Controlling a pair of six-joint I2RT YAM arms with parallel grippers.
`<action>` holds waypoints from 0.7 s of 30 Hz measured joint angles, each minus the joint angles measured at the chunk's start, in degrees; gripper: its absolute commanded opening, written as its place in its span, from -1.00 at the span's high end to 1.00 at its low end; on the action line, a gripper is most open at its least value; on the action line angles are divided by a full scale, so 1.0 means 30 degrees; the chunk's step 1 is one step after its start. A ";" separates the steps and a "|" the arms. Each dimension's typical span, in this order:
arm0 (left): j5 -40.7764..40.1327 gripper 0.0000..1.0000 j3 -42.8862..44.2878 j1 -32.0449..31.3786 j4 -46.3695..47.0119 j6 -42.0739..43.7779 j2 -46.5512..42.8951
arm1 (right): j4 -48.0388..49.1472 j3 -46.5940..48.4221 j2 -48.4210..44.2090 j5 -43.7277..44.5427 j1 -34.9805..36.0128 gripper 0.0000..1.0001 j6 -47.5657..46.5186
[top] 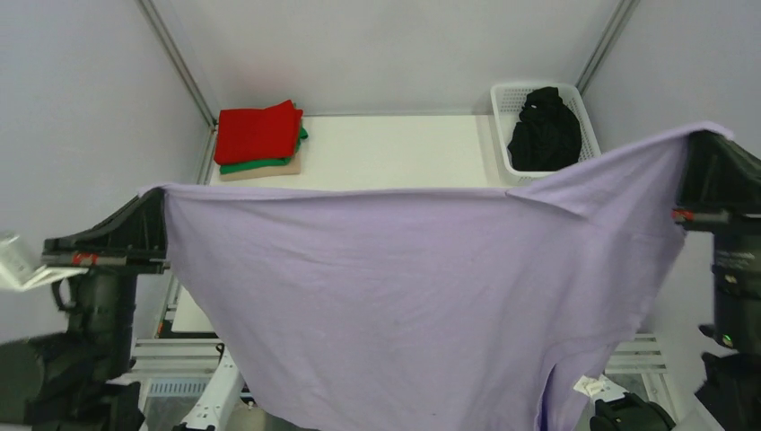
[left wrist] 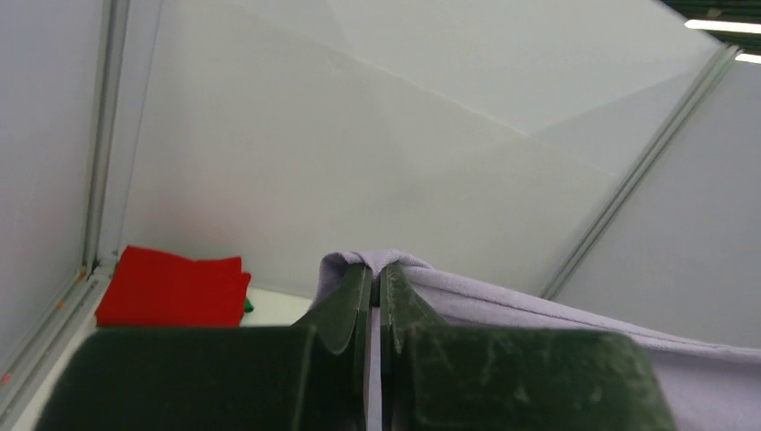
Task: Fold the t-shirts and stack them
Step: Flatten out the tshirt
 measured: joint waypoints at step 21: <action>-0.4830 1.00 -0.6455 0.0160 0.4845 0.0306 2.3205 | 1.0032 -1.6670 1.4637 0.2652 -0.0007 0.89 0.0911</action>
